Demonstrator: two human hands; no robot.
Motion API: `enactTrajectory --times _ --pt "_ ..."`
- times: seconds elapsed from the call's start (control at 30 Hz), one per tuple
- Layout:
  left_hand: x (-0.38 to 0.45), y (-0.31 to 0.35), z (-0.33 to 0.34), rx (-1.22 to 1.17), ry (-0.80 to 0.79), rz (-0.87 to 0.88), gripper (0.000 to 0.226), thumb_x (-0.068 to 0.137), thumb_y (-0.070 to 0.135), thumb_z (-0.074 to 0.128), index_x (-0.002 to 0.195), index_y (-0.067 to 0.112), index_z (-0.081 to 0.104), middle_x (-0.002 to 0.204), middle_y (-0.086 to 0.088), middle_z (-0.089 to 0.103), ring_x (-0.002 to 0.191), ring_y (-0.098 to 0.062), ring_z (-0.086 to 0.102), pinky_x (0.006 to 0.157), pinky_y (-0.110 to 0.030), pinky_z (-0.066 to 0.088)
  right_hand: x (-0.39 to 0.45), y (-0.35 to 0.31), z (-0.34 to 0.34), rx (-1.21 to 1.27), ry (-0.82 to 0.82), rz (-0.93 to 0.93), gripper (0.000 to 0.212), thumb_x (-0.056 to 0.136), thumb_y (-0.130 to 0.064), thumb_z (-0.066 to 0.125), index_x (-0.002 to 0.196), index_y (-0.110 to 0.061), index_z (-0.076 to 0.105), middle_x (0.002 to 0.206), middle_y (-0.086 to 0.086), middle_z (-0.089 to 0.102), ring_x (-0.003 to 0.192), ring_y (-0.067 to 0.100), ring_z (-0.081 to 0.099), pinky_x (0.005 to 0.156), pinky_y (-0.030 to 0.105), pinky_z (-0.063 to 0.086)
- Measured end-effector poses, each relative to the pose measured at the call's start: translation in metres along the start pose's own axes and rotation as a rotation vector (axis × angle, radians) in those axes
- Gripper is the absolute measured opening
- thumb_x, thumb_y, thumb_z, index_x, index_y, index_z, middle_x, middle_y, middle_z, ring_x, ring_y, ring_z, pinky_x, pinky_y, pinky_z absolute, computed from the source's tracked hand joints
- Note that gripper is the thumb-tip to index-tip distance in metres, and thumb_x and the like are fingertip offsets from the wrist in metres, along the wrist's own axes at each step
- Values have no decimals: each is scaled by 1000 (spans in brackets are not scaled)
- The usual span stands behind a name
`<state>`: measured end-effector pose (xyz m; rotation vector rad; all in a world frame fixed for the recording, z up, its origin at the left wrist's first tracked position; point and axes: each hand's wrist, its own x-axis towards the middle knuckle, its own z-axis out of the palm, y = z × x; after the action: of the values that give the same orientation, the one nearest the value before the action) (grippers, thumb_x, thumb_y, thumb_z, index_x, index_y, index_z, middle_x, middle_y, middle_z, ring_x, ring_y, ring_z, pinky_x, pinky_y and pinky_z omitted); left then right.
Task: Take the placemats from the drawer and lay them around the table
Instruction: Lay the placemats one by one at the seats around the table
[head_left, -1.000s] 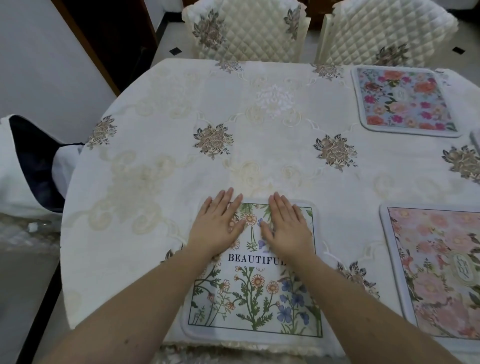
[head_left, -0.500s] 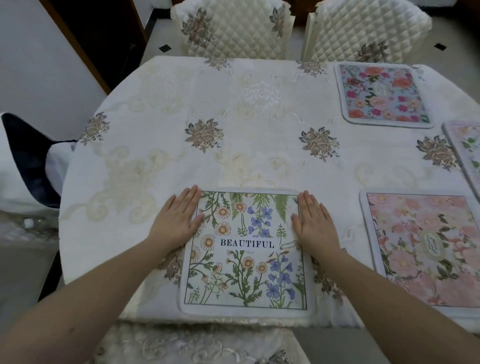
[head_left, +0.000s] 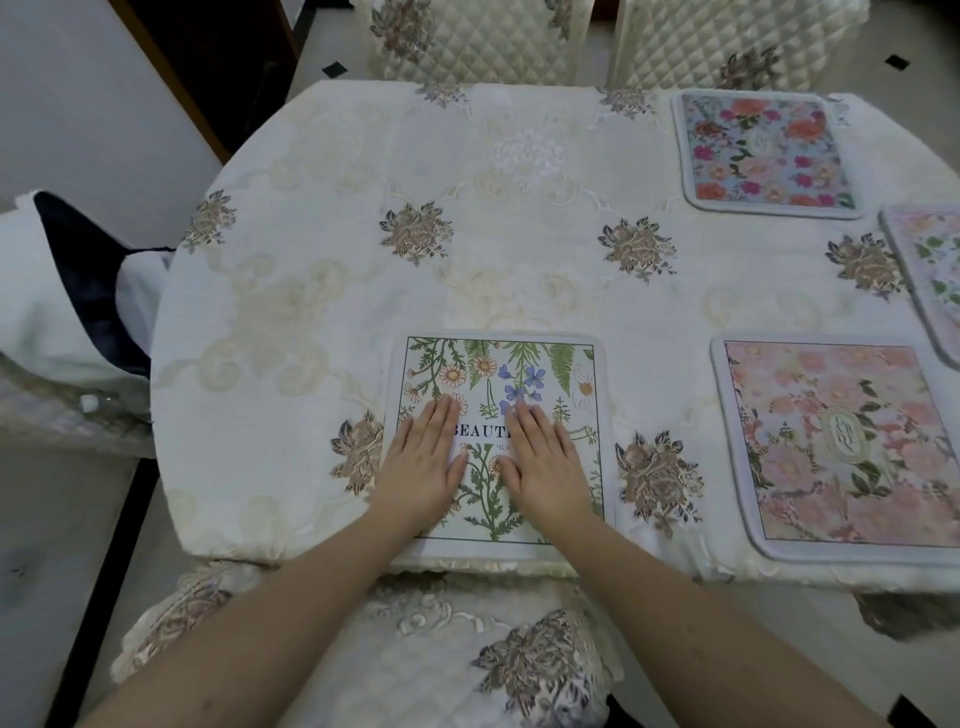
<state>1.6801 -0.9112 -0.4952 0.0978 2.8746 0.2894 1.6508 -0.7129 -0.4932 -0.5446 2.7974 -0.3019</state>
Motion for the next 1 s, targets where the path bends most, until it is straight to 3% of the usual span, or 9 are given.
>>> enactTrajectory --times 0.1,0.2,0.3,0.4,0.57,0.67,0.77,0.9,1.0 --pt "-9 -8 2 21 -3 55 66 103 53 8 157 21 -14 165 4 -15 152 -12 -13 122 -35 -7 -9 20 -3 -48 2 -35 59 103 -46 23 156 -21 19 163 -1 15 151 17 11 121 38 2" --pt "-20 -20 1 40 -32 88 67 103 55 4 156 20 -16 164 4 -19 150 -10 -19 123 -36 -4 -16 37 -9 -55 -8 6 58 104 -47 16 156 -29 -3 163 -6 -3 150 11 -9 120 34 -10" --pt "-29 -29 0 36 -53 95 68 102 57 4 156 20 -14 164 3 -19 150 -8 -20 123 -36 -1 -27 50 -13 -48 -33 52 58 104 -49 12 155 -29 -9 162 -8 -13 148 9 -17 120 32 -12" --pt "-37 -36 -6 65 -91 121 71 100 60 3 157 20 -12 164 2 -17 151 -10 -17 124 -37 0 -39 56 -13 -25 -38 64 59 105 -49 15 155 -26 -5 163 -5 -9 148 10 -15 121 33 -9" --pt "-48 -30 -26 167 -206 101 77 92 61 -7 156 19 -13 161 1 -25 152 -16 -13 119 -32 -10 -56 51 -25 -57 -113 93 63 105 -49 16 157 -18 -2 165 3 -8 151 17 -7 122 36 -5" --pt "-55 -15 -38 170 -320 29 72 100 55 11 157 16 -11 162 -1 -22 152 -17 -11 121 -35 -2 -65 38 -39 -86 -185 134 66 104 -49 19 157 -14 3 165 9 -4 152 24 1 121 40 1" --pt "-68 7 -53 160 -443 -61 75 103 50 30 158 13 -5 166 -5 -13 153 -22 -2 122 -40 19 -71 29 -51 -131 -254 150 68 103 -51 20 156 -11 11 164 14 6 151 27 8 121 44 5" --pt "-82 35 -76 197 -444 -119 67 102 52 33 156 15 18 160 -9 28 137 -29 42 103 -43 43 -82 21 -71 -87 -316 157 68 103 -54 19 156 -14 14 164 11 14 151 25 11 122 45 6" --pt "-91 42 -101 222 -361 -106 69 100 58 29 157 19 17 157 -6 34 135 -28 44 107 -46 40 -91 11 -96 -67 -279 152 65 103 -55 20 155 -16 19 162 7 22 149 23 18 120 42 13"
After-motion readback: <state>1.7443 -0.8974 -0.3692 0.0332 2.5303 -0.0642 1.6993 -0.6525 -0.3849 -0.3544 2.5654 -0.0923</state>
